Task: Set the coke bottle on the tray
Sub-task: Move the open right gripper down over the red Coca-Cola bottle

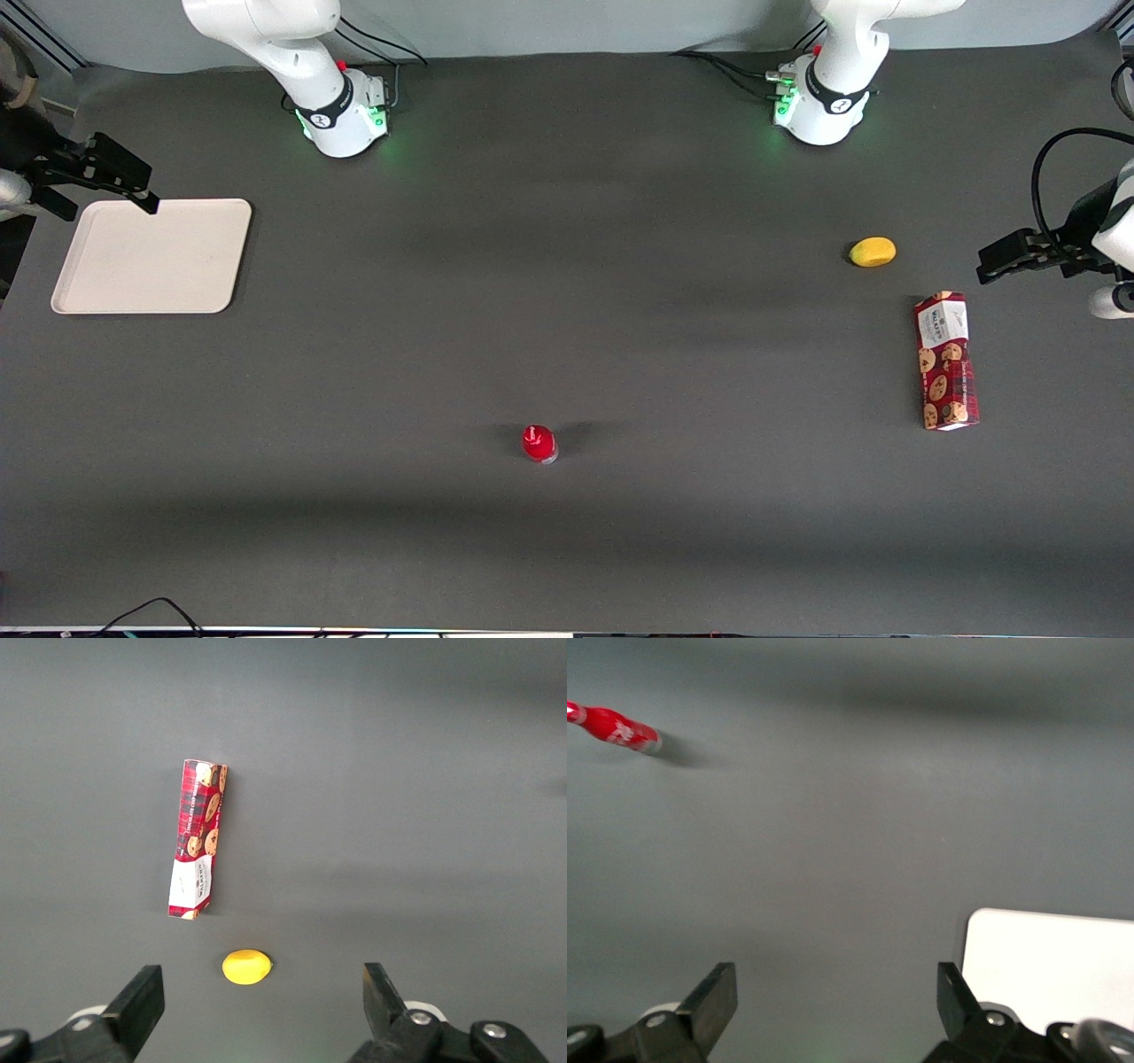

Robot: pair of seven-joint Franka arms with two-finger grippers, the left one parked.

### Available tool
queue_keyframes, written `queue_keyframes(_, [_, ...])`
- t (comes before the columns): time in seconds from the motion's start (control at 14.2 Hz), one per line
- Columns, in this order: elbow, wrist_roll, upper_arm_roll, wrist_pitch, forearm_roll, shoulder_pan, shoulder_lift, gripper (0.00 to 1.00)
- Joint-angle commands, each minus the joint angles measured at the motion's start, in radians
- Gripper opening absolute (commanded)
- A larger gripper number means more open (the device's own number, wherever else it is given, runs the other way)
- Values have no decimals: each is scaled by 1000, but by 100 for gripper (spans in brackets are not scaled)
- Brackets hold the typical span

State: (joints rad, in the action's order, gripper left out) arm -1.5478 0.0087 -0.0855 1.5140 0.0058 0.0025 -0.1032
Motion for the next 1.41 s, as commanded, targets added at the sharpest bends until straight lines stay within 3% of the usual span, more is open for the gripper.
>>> queue_keyframes(0.0, [225, 126, -80, -15, 19, 10, 176, 100])
queue_keyframes(0.28, [438, 437, -255, 8, 3, 36, 426, 100])
queue_keyframes(0.63, [482, 721, -347, 242, -156, 132, 630, 100])
queue_keyframes(0.77, [485, 812, -352, 316, -223, 186, 703, 100])
queue_keyframes(0.92, [509, 885, -350, 357, -234, 224, 775, 100])
queue_keyframes(1.2, [606, 965, -329, 383, -340, 306, 930, 100])
queue_keyframes(1.34, [638, 993, -239, 420, -348, 390, 980, 100])
